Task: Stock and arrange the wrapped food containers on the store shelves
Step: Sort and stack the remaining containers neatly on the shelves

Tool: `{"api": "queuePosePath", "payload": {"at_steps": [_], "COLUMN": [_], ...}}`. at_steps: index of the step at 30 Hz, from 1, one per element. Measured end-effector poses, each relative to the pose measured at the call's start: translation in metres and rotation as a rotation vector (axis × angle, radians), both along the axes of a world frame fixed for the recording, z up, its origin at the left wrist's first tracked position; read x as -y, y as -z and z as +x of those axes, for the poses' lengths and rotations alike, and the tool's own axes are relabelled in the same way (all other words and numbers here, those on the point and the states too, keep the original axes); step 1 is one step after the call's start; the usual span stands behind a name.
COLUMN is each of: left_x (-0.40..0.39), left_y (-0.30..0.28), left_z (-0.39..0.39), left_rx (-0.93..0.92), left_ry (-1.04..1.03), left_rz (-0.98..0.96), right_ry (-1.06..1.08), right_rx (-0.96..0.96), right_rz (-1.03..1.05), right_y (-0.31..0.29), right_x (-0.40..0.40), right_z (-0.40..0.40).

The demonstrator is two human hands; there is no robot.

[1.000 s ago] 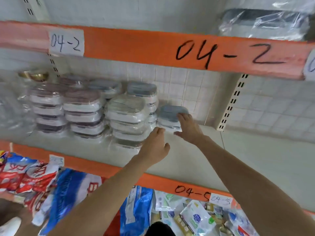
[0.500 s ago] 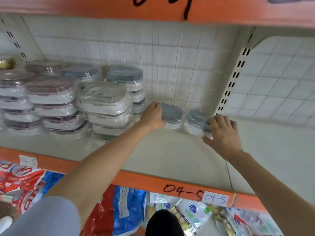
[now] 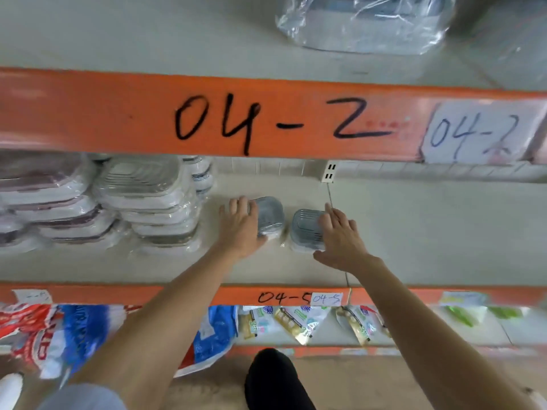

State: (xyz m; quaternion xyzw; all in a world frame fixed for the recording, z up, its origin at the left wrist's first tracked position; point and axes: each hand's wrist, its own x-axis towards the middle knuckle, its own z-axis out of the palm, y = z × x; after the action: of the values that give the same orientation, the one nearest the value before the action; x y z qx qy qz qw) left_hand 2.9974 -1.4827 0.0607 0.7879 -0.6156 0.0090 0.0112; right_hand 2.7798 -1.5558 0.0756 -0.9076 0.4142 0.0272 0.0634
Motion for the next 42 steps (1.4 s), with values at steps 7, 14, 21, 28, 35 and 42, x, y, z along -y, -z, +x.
{"api": "queuePosePath", "payload": {"at_steps": [7,14,21,28,35,42], "left_x": [-0.042,-0.08,-0.16,-0.195,-0.203,-0.17], "left_y": [-0.01,-0.044,-0.1,-0.214,-0.306,-0.384], "left_z": [-0.01,-0.021,-0.048,-0.051,-0.062,-0.05], "left_rx": [-0.143,-0.172,-0.192,-0.126,-0.119,-0.355], "left_ry": [-0.01,0.03,0.195,0.32,0.347,0.168], "left_rz": [0.144,0.086,0.057,-0.186,-0.503,-0.558], "right_ry": [0.051,0.054,-0.085,-0.113,-0.084,0.015], "right_rx": [-0.065,-0.033,-0.049,0.034,0.266,0.429], "right_rz": [0.047,-0.004,0.048,-0.128,-0.333,-0.375], "right_y": [-0.009,-0.043,-0.1,-0.21,-0.304,-0.372], "right_x": [-0.047,-0.062,-0.127,-0.169,-0.179,-0.143], "right_z": [-0.013,-0.017,-0.062,-0.087,-0.117,-0.087]}}
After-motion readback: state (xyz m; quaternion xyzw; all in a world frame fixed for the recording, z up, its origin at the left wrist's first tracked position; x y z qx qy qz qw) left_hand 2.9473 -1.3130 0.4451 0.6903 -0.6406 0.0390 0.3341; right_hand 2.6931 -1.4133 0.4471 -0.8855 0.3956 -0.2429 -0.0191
